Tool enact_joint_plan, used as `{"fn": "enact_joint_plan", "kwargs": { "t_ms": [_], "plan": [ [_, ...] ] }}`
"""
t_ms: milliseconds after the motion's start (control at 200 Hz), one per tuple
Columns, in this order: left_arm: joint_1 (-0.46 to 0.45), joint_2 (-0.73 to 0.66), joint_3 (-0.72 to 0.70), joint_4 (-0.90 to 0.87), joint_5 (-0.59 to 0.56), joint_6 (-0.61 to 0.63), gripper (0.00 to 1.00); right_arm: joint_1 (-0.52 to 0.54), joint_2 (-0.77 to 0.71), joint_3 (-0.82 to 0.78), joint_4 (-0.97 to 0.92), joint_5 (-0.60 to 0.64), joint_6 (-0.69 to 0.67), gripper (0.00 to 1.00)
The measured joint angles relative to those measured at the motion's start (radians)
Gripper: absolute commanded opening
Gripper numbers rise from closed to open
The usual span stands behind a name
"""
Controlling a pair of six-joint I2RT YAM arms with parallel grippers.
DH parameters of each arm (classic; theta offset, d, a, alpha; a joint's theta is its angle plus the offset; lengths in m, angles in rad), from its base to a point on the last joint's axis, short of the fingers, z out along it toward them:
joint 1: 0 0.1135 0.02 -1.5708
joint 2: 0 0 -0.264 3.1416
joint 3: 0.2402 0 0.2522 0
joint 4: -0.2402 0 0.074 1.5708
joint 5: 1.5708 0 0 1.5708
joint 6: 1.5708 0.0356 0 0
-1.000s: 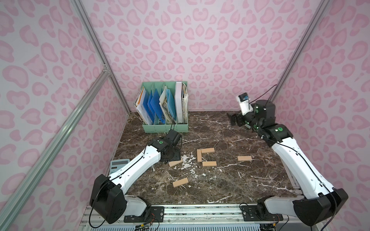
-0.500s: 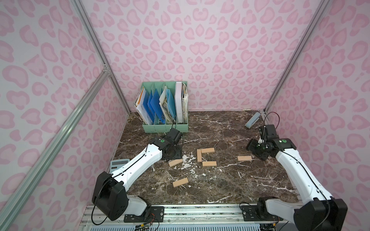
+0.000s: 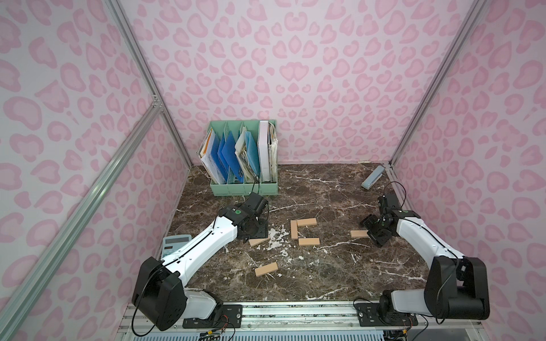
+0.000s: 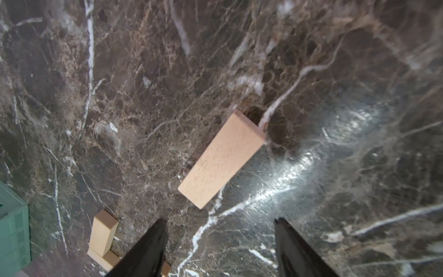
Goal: Assemble the number 6 with building blocks
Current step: Pick up the building block from the center of the board.
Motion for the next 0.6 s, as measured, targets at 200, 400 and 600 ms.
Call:
{"fn": "enact_joint_plan", "kwargs": {
  "t_ms": [200, 400, 600],
  "plan": [
    [0.0, -0.011, -0.02, 0.001, 0.0, 0.0, 0.74, 0.007, 0.102, 0.047, 0.071, -0.017, 0.066, 0.7],
    [0.0, -0.012, -0.02, 0.005, -0.009, 0.0, 0.74, 0.011, 0.171, 0.071, 0.093, -0.019, 0.08, 0.69],
    [0.004, -0.019, -0.02, 0.008, -0.017, -0.002, 0.74, 0.011, 0.15, 0.047, 0.104, -0.024, 0.08, 0.69]
  ]
}}
